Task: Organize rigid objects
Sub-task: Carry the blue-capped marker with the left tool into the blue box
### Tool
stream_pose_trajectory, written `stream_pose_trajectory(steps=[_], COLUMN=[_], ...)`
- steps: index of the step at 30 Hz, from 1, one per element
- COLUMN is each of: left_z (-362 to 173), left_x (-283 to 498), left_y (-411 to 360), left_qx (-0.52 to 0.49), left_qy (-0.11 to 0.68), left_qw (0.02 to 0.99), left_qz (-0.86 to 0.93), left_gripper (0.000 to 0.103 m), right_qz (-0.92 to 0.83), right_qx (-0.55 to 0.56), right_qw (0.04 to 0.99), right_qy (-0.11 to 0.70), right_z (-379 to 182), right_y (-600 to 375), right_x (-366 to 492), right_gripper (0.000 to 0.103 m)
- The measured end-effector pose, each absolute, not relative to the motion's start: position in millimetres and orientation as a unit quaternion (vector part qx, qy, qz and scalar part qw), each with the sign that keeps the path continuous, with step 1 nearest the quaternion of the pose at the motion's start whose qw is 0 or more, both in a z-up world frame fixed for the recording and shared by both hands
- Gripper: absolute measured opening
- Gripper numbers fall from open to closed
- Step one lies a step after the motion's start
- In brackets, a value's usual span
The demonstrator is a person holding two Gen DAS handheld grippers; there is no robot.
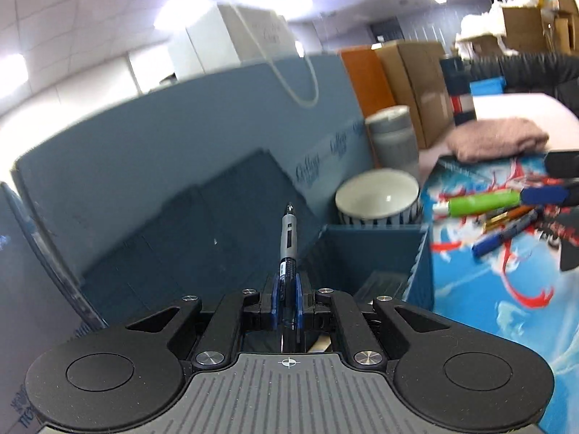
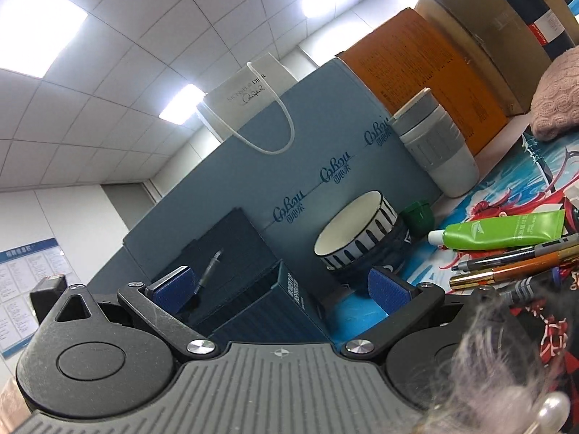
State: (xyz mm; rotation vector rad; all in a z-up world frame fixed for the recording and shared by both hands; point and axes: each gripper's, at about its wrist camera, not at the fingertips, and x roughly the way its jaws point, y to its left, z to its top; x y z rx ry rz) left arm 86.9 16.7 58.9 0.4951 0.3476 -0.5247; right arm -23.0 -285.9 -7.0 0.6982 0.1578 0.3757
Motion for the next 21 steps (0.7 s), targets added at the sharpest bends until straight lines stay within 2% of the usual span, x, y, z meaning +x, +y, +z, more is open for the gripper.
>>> stream_pose_trajectory(steps=[3,9,21], left_z=[54.5,34.8,27.5], left_x=[95.2,101.6,118.6], left_y=[23.9,25.1,48.8], left_qx=[0.218,0.241,0.151], left_qy=[0.181,0.214,0.269], left_qw=[0.925,0.910,0.916], left_qz=[-0.254,-0.259,-0.256], left_gripper=[0.008,0.008,0.010], right_qz=[0.180,0.174,0.174], right_qx=[0.342,0.354,0.370], right_qw=[0.919,0.915,0.907], right_qy=[0.077,0.081,0.098], right_z=[-8.3,-10.6,-14.8], right_y=[-287.4,-291.5,-296.3], right_x=[-22.9,-22.3,-20.1], right_gripper=[0.103,0.103,0.103])
